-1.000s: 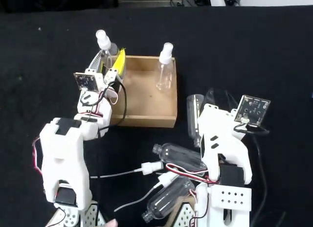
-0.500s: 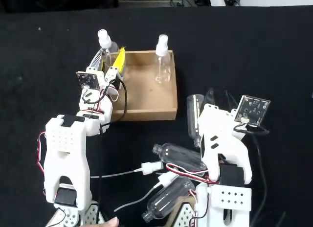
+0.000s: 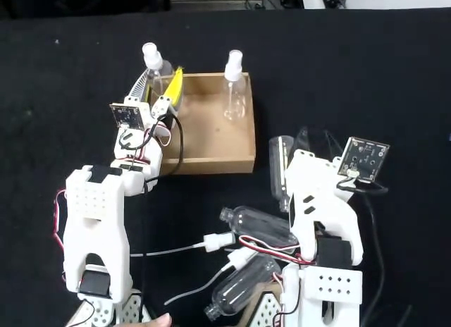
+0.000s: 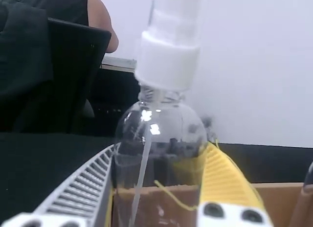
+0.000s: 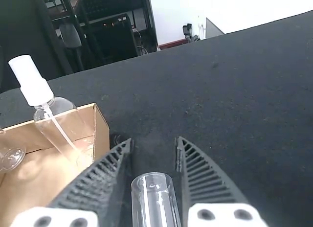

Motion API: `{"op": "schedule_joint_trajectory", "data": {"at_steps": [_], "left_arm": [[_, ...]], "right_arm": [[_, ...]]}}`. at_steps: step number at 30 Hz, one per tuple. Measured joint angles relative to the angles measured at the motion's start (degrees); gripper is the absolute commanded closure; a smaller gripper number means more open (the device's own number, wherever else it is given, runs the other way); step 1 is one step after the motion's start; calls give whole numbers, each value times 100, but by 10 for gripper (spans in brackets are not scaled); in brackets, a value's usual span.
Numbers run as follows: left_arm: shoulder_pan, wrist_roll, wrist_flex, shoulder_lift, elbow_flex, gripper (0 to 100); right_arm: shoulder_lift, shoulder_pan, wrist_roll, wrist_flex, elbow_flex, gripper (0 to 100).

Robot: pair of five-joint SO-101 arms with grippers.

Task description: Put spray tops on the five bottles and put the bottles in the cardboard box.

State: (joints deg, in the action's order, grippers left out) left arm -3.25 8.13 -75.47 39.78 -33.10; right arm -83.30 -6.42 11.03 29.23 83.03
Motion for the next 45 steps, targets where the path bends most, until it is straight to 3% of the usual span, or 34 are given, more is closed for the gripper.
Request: {"op": "schedule_joint_trajectory", "data": {"at_steps": [45], "left_arm": [[-9, -360, 0, 9, 0, 828]], "right_arm": [[0, 0, 0, 0, 0, 885]]}}
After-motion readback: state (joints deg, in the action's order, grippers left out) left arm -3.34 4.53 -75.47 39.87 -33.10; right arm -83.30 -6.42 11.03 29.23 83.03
